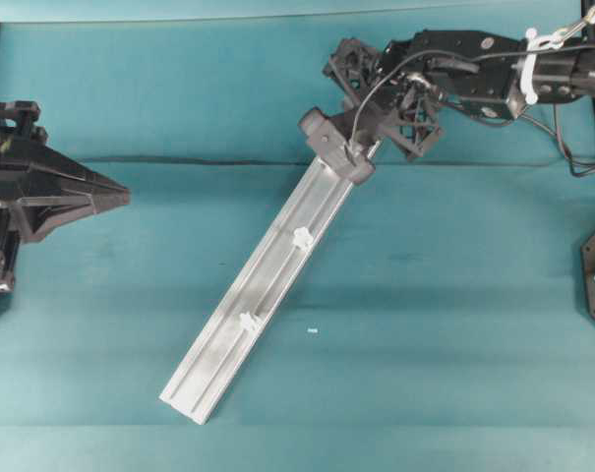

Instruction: Pass the USB cable through three rings with both arms.

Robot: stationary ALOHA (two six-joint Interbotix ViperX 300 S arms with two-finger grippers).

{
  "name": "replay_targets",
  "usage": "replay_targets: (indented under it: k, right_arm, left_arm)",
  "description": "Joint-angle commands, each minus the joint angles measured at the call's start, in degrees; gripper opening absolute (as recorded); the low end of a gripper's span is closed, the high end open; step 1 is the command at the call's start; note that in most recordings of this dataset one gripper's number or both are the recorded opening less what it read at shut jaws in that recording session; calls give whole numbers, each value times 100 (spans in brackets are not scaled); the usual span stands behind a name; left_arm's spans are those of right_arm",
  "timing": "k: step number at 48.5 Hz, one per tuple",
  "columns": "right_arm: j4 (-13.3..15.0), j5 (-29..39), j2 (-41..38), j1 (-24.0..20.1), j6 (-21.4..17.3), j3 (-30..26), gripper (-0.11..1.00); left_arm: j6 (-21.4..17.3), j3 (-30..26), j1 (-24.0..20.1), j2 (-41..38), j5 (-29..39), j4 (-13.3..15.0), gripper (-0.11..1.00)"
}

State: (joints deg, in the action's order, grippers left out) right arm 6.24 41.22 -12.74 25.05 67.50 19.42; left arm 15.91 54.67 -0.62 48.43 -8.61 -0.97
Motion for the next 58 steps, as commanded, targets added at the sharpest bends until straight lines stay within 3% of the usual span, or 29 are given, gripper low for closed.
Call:
replay_targets:
  k: [1, 29, 49, 58]
  right_arm:
    - [-18, -97, -79, -44, 62, -44, 10]
    - [-114, -158, -79, -264, 53, -18, 10]
    - [-1002, -220, 18, -272, 53, 0, 10]
    - [-1160, -255, 88, -114, 53, 9, 10]
  left_arm:
    - [-9, -53, -26, -9, -35, -18, 5]
    - [-9, -35, -35, -9, -35, -18, 5]
    - [18, -97, -176, -615, 26, -18, 5]
    - [26, -88, -606, -1116, 18, -18, 8]
